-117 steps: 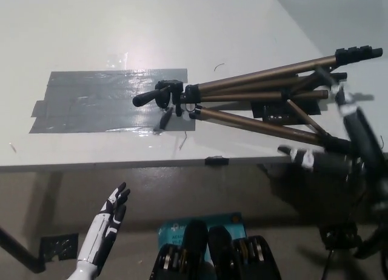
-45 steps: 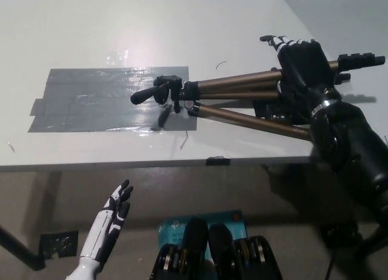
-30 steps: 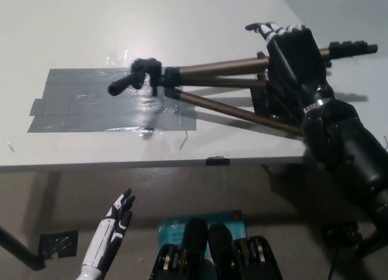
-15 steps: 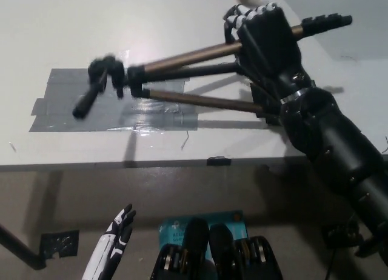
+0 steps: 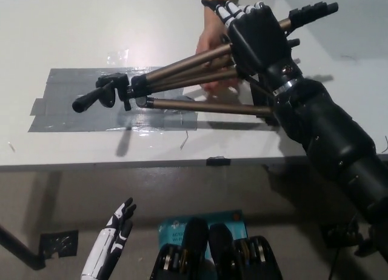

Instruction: A tripod is kept on the middle of the desk infront of the robot and the robot grabs one of its legs to pick it up and hands it to a person

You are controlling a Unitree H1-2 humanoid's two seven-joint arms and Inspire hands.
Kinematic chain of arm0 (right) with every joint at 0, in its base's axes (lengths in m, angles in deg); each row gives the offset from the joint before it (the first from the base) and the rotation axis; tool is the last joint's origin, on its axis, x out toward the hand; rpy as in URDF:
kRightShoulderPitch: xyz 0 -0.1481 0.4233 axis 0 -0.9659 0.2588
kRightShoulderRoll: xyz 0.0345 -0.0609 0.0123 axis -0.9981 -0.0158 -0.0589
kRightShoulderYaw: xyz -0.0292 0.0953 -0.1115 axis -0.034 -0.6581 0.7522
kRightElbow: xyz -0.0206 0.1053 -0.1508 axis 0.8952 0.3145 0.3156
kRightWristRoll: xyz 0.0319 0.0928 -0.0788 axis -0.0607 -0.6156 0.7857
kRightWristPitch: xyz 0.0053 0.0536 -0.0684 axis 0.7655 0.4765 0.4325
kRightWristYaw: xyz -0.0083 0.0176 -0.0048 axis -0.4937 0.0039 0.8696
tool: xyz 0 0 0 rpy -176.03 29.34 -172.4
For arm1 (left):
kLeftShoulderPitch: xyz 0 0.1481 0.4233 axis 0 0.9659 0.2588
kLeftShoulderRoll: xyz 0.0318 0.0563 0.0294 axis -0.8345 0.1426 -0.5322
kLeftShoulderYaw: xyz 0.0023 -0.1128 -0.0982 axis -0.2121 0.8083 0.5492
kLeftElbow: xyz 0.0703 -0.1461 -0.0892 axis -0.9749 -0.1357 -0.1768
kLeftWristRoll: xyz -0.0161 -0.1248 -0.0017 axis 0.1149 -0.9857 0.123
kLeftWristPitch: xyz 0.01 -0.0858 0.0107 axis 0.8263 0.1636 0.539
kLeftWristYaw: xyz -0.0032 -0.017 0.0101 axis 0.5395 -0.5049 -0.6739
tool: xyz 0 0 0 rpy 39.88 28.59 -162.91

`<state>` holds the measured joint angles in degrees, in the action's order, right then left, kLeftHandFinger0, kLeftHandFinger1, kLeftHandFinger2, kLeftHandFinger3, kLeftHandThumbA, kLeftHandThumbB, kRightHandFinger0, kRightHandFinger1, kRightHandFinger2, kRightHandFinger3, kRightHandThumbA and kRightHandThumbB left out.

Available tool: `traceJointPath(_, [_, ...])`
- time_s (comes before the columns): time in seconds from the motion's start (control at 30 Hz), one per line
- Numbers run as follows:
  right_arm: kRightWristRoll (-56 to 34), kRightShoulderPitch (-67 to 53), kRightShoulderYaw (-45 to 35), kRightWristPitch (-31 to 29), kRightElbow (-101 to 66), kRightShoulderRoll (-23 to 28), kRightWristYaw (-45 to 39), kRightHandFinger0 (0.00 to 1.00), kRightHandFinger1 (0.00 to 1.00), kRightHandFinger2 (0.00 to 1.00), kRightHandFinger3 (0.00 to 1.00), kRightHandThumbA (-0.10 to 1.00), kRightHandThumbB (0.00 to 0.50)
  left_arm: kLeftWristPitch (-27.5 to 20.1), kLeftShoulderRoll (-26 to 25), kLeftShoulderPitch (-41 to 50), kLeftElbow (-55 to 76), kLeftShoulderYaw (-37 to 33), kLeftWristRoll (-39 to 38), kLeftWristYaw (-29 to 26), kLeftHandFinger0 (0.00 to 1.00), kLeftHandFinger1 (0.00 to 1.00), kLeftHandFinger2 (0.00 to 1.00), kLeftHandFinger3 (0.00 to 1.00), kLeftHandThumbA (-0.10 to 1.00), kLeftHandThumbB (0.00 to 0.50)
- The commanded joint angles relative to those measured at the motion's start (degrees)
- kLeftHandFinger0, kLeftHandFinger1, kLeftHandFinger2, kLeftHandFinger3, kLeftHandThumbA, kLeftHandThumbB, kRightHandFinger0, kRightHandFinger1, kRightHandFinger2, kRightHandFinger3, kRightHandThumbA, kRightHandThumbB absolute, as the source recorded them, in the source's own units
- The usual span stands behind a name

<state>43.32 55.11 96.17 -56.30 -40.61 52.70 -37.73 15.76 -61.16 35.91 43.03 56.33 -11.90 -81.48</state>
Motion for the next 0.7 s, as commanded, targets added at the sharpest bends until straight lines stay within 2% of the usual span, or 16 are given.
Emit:
traceJointPath(0.0, [-0.5, 6.3, -0.9, -0.4, -0.6, -1.3, 4.7, 0.00, 0.38, 0.78, 0.85, -0.10, 0.211, -0.1, -1.2, -0.3, 2.0, 0.2, 0.0, 0.9, 0.98, 1.00, 1.00, 1.00, 1.00, 0.071])
traceJointPath(0.03, [-0.7, 6.5, -1.0, -1.0, -0.2, -1.5, 5.6, 0.00, 0.37, 0.78, 0.85, -0.10, 0.206, 0.0, -1.4, -0.2, 2.1, 0.4, -0.4, 1.1, 0.94, 1.00, 1.00, 1.00, 1.00, 0.077])
traceJointPath(0.17, [-1.0, 6.7, -1.4, -1.4, -0.1, -1.4, 6.2, 0.00, 0.36, 0.77, 0.87, -0.10, 0.209, 1.0, -1.5, -0.3, 2.4, 0.5, -0.9, 1.4, 0.99, 1.00, 1.00, 1.00, 1.00, 0.098])
traceJointPath(0.27, [-0.9, 6.8, -1.4, -1.1, -0.1, -1.3, 6.3, 0.00, 0.36, 0.78, 0.89, -0.10, 0.197, 1.5, -1.4, -0.1, 2.9, 0.6, -1.1, 1.5, 0.98, 1.00, 1.00, 1.00, 1.00, 0.108])
traceJointPath(0.3, [-0.8, 6.6, -1.3, -1.0, -0.3, -1.4, 6.3, 0.00, 0.36, 0.77, 0.88, -0.10, 0.193, 1.4, -1.5, 0.1, 3.0, 0.7, -1.2, 1.6, 0.95, 1.00, 1.00, 1.00, 1.00, 0.105])
traceJointPath(0.37, [-1.0, 6.1, -1.4, 0.1, -1.1, -1.6, 4.7, 0.00, 0.37, 0.77, 0.84, -0.10, 0.181, 1.5, -1.5, 0.4, 3.3, 0.7, -1.3, 1.7, 0.95, 1.00, 1.00, 1.00, 1.00, 0.109])
traceJointPath(0.4, [-2.5, 5.1, -2.1, 1.5, -3.3, -1.5, 0.0, 0.01, 0.40, 0.74, 0.80, -0.02, 0.168, 1.5, -1.5, 0.6, 3.6, 0.6, -1.1, 1.8, 0.95, 1.00, 1.00, 1.00, 1.00, 0.109])
traceJointPath(0.43, [-3.1, 4.7, -2.4, 1.9, -4.2, -1.4, -1.8, 0.01, 0.40, 0.74, 0.80, -0.02, 0.168, 1.5, -1.5, 0.7, 3.7, 0.5, -1.0, 1.8, 0.95, 1.00, 1.00, 1.00, 1.00, 0.109])
traceJointPath(0.47, [-9.1, 3.2, -3.7, 2.4, -9.1, -0.8, -12.6, 0.48, 0.83, 1.00, 1.00, 0.39, 0.376, 1.4, -1.5, 0.9, 3.8, 0.5, -1.0, 1.8, 0.95, 1.00, 1.00, 1.00, 1.00, 0.100])
traceJointPath(0.5, [-14.4, 2.1, -4.9, 3.2, -13.2, -0.3, -21.9, 0.67, 0.86, 1.00, 1.00, 0.43, 0.362, 1.2, -1.4, 1.0, 3.8, 0.5, -1.0, 1.8, 0.94, 1.00, 1.00, 1.00, 1.00, 0.099])
traceJointPath(0.53, [-23.8, 1.6, -4.9, 10.0, -21.1, 1.8, -39.4, 1.00, 1.00, 1.00, 1.00, 0.57, 0.489, 1.6, -1.5, 0.9, 4.1, 0.6, -1.4, 2.1, 0.94, 1.00, 1.00, 1.00, 1.00, 0.112])
traceJointPath(0.57, [-27.0, 1.6, -4.7, 14.1, -25.0, 2.8, -46.2, 1.00, 1.00, 1.00, 1.00, 0.61, 0.500, 1.8, -1.6, 0.9, 4.2, 0.6, -1.5, 2.3, 0.95, 1.00, 1.00, 1.00, 1.00, 0.119])
traceJointPath(0.6, [-27.9, 1.6, -4.5, 15.8, -26.5, 3.3, -48.4, 1.00, 1.00, 1.00, 1.00, 0.62, 0.500, 1.8, -1.6, 0.9, 4.3, 0.7, -1.6, 2.3, 0.95, 1.00, 1.00, 1.00, 1.00, 0.120])
traceJointPath(0.67, [-34.0, 2.6, -3.3, 22.4, -34.0, 6.7, -59.0, 1.00, 1.00, 1.00, 1.00, 0.67, 0.500, 2.0, -2.0, 0.8, 4.3, 0.5, -1.6, 2.8, 0.94, 1.00, 1.00, 1.00, 1.00, 0.122])
